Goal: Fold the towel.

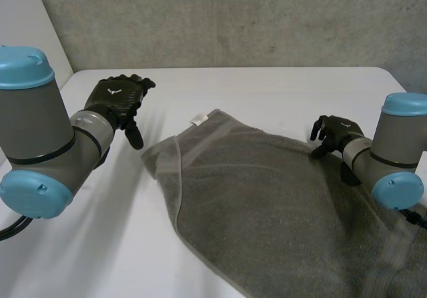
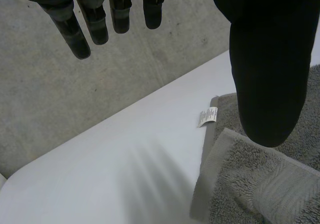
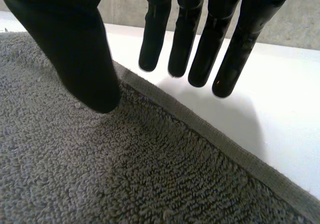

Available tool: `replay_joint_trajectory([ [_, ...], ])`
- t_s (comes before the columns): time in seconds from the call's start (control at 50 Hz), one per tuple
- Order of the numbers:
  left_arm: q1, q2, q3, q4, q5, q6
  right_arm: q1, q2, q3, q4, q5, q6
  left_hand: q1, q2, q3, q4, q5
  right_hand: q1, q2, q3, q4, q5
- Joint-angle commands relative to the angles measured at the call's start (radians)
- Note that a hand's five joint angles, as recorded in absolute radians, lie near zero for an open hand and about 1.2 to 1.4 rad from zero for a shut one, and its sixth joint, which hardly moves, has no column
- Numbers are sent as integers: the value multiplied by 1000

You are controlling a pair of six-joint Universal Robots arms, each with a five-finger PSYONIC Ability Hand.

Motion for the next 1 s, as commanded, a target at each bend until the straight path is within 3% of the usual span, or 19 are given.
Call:
replay_joint_trajectory([
  [0.02, 0, -2, 0, 0, -1, 0, 0, 8, 7, -3, -12, -3, 11, 11, 8, 7, -26, 395, 281, 284, 283, 311],
  [0.14, 0, -3, 3, 5, -1, -1, 2, 14, 9, 5, -38, -3, 11, 11, 8, 7, -26, 381, 267, 270, 269, 297],
  [0.22, 0, -3, 3, 24, -1, 0, 3, 14, 10, 3, -58, -3, 11, 11, 8, 7, -26, 39, -76, -73, -74, -46],
  [0.32, 0, -3, 5, 34, -1, 0, 3, 9, 10, 3, -57, -3, 11, 11, 8, 7, -26, 40, -74, -71, -72, -44],
  [0.36, 0, -3, 5, 34, -1, 0, 3, 8, 12, 3, -57, -3, 11, 11, 8, 7, -26, 84, -30, -27, -28, 0],
  [0.4, 0, -3, 3, 34, -1, 0, 3, 8, 19, 3, -57, -4, 11, 11, 8, 7, -26, 356, 241, 244, 243, 271],
  [0.42, 0, -3, 3, 34, -1, 0, 3, 8, 19, 3, -57, -4, 11, 11, 8, 7, -26, 357, 243, 246, 245, 273],
  [0.44, 0, -3, 1, 34, -1, -1, 3, 6, 22, 3, -58, -6, 11, 11, 8, 7, -26, 581, 467, 470, 469, 497],
  [0.48, 0, -5, 1, 35, -1, -1, 3, 6, 27, 5, -60, -10, 11, 11, 8, 7, -26, 719, 605, 608, 607, 635],
  [0.62, -2, -31, 20, 92, 1, -1, 9, -54, 67, 32, -89, -15, 11, 11, 8, 7, -26, 720, 606, 609, 608, 636],
  [0.68, -3, -57, 55, 158, 11, -3, 9, -150, 136, 37, -126, -41, 11, 11, 8, 7, -26, 720, 606, 609, 608, 636],
  [0.72, -6, -96, 102, 196, 66, -3, 11, -256, 215, 32, -184, -101, 14, 14, 12, 11, -22, 720, 606, 609, 608, 636],
  [0.78, -9, -121, 133, 202, 111, -3, 22, -304, 259, 32, -209, -141, 20, 20, 17, 17, -17, 720, 606, 609, 608, 636],
  [0.82, -18, -181, 196, 196, 216, -8, 75, -392, 346, 23, -235, -223, 26, 26, 23, 22, -11, 720, 606, 609, 608, 636],
  [0.84, -18, -181, 196, 196, 217, -8, 75, -393, 346, 23, -235, -224, 26, 26, 23, 22, -11, 720, 606, 609, 608, 636],
  [0.88, -47, -241, 238, 180, 310, -6, 120, -466, 421, -8, -244, -291, 26, 26, 23, 22, -11, 720, 606, 609, 608, 636],
  [1.0, -81, -316, 256, 172, 412, -6, 166, -574, 518, -35, -247, -346, 26, 26, 23, 22, -11, 720, 606, 609, 608, 636],
])
